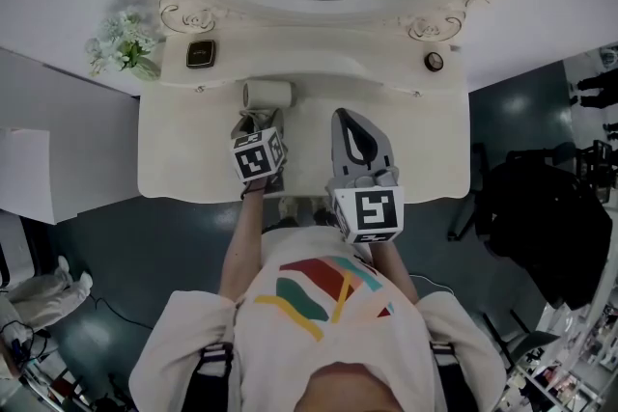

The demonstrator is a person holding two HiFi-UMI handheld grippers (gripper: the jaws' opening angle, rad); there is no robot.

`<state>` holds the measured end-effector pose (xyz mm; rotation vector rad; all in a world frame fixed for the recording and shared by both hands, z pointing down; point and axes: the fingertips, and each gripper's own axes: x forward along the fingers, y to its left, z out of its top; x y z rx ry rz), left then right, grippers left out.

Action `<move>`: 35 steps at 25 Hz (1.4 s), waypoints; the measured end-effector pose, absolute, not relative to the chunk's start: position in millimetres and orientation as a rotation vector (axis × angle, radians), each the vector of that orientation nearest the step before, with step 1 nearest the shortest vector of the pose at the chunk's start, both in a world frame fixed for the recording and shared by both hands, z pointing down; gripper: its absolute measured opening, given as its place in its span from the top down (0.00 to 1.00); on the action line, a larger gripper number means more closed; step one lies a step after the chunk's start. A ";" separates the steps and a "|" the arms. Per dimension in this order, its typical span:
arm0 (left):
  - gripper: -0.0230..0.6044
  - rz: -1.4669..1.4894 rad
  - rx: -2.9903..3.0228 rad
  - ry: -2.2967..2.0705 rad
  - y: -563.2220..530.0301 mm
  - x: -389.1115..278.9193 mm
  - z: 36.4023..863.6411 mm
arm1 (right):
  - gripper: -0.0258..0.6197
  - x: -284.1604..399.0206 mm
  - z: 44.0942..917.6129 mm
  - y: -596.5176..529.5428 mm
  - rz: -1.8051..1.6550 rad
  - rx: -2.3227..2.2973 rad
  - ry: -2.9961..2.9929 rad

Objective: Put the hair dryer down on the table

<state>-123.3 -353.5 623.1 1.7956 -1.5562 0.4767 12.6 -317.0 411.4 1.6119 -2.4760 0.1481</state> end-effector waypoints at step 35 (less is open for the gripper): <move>0.43 0.408 1.886 -1.700 -349.0 -142.5 571.9 | 0.96 10.7 404.6 -287.6 0.132 1.605 -2.518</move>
